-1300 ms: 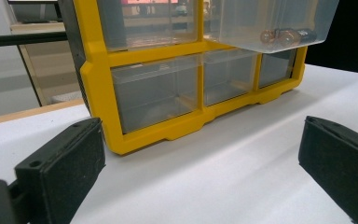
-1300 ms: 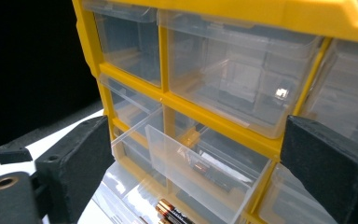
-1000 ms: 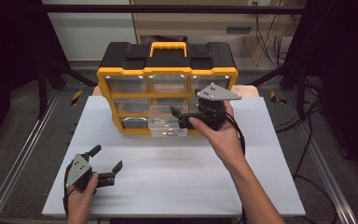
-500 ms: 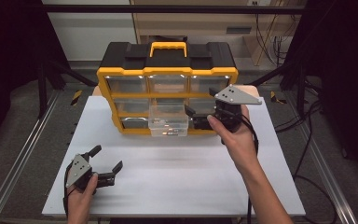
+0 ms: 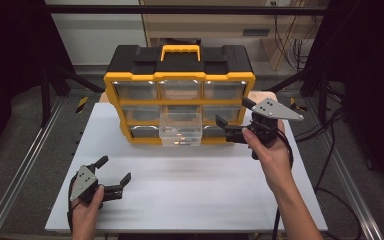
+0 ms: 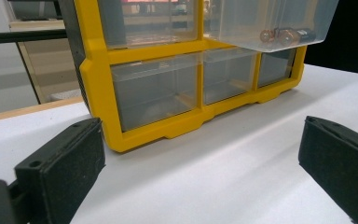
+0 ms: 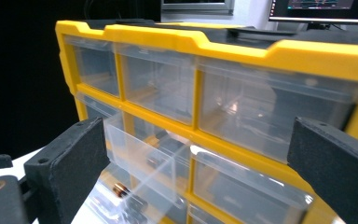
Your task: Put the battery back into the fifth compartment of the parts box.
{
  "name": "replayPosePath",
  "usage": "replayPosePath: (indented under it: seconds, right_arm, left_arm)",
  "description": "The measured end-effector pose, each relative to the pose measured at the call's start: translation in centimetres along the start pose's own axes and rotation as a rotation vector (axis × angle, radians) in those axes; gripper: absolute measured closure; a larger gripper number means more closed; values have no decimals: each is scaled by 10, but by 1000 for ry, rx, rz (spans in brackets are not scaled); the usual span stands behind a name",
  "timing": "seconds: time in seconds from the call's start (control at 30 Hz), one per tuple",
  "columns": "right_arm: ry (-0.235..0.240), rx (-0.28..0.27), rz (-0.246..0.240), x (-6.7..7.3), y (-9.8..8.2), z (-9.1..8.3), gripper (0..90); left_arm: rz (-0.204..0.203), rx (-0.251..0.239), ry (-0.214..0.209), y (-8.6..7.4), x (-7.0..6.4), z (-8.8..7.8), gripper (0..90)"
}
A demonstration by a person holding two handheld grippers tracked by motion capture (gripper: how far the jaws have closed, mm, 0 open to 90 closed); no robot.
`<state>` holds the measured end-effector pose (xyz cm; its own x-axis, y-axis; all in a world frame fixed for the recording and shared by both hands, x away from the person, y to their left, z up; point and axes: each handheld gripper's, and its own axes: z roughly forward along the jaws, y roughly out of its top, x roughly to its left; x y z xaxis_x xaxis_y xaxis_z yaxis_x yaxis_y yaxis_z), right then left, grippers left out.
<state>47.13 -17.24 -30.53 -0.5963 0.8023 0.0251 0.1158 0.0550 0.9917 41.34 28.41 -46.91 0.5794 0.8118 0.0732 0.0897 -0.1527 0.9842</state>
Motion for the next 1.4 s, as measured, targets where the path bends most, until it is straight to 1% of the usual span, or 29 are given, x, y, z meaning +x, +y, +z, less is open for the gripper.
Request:
replayPosePath:
  seconds: [0.17,0.3,0.4,0.47,0.7,0.97,1.23,1.4]
  right_arm:
    - [-18,-4,5,-8,-7,-10,52]
    - [-28,-7,-1,-12,-11,-17,54]
    - [-34,-7,2,-15,-15,-22,55]
    - [-37,-7,12,-17,-17,-26,55]
    - [-58,0,15,-24,-27,-36,54]
    - [-67,6,26,-30,-37,-44,55]
    - [-82,21,14,-34,-54,-54,55]
    - [-86,24,25,-36,-65,-59,56]
  left_arm:
    - [0,0,0,0,0,0,2]
    - [0,0,-1,0,0,-1,2]
    - [0,1,-1,0,0,-1,2]
    - [-1,0,-2,0,0,-1,2]
    - [2,1,-7,0,-1,-1,2]
    - [1,1,-9,0,-1,-1,2]
    - [4,-1,-15,0,-1,-2,1]
    - [7,1,-21,1,-2,-3,2]
